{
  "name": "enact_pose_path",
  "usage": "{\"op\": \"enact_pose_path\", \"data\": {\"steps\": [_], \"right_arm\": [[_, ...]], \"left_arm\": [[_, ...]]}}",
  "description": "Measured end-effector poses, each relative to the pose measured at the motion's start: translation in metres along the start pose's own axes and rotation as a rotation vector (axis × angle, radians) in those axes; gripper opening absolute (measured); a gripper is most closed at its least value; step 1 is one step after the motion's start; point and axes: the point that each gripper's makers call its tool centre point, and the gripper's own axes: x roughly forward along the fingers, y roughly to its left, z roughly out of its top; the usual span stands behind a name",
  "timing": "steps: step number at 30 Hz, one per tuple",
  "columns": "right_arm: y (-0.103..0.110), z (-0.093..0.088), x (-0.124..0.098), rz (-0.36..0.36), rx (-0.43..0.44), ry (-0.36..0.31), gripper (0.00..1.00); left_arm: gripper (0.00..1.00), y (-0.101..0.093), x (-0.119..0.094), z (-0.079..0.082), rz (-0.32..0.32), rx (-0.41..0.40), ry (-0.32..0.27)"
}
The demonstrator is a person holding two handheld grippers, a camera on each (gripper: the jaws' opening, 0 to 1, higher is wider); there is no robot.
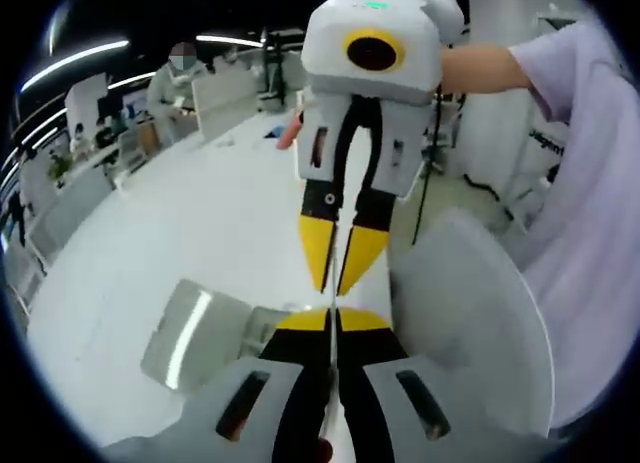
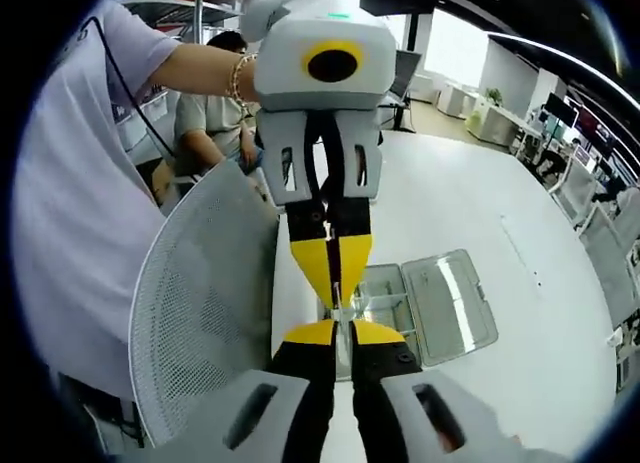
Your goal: Insert the divider into the dual guide fixture by aligning both edges with the guide slots and pushing it downward to the bottom, including one-sided entry, uneven engagement, binding, and posture correction.
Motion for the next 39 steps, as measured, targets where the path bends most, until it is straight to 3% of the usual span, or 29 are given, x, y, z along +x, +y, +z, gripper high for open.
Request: {"op": "enact_pose_path", "data": {"steps": [13, 29, 39], "right_arm": [[0.006, 0.0, 0.014, 0.024, -0.001, 0.016, 0.0], [0.006, 0.01, 0.023, 0.024, -0.023, 0.008, 0.0], [0.0, 0.007, 0.019, -0.004, -0.027, 0.027, 0.0]], "left_arm": [[0.01, 0.002, -0.002, -0.014, 0.03, -0.035, -0.009], [0.25, 0.0, -0.022, -0.039, 0.063, -0.044, 0.061], [0.36, -0.006, -0.038, -0.035, 0.083, -0.031, 0.093]]}}
